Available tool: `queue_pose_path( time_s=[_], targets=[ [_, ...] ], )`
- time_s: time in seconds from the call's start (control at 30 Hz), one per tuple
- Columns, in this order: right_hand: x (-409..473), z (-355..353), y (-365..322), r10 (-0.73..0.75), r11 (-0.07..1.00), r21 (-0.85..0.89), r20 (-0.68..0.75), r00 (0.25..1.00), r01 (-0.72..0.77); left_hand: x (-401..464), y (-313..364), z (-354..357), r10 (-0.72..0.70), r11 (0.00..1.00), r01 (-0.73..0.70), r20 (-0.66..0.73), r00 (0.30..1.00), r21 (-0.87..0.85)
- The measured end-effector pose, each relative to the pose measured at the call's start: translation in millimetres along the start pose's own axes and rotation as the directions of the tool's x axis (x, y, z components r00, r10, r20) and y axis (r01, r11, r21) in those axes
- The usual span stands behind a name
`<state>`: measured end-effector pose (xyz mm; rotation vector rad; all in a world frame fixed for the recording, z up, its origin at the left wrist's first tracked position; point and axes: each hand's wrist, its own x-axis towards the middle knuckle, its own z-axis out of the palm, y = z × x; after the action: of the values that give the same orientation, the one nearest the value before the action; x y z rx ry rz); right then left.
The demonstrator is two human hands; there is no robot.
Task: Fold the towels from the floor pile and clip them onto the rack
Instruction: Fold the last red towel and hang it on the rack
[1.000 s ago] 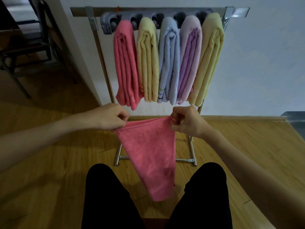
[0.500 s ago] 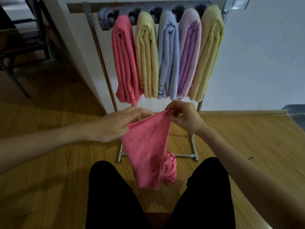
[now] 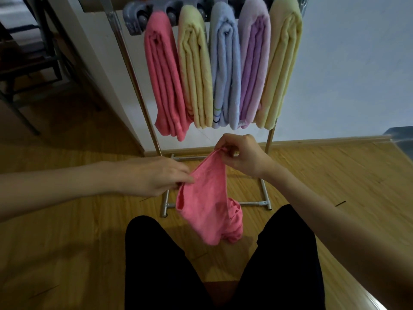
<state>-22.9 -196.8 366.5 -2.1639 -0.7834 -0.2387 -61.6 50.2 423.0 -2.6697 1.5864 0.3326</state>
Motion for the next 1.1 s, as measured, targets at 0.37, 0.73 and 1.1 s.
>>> queue_pose_path(
  time_s=[0.37,0.73,1.1],
  targets=[
    [-6,-5,7,-0.020,0.999,-0.037,0.012,1.000,0.020,16,5,-1,0.349,0.864,-0.244,-0.175,0.920,0.440],
    [-14,-4,-4,-0.066,0.998,0.026,0.056,0.996,0.065,18,5,4,0.131,0.968,-0.038,-0.370,0.920,0.247],
    [-11,-12,-17,0.000,0.990,0.140,0.172,0.985,-0.025,27,11,10,-0.071,0.984,0.145,-0.525,0.848,0.101]
  ],
)
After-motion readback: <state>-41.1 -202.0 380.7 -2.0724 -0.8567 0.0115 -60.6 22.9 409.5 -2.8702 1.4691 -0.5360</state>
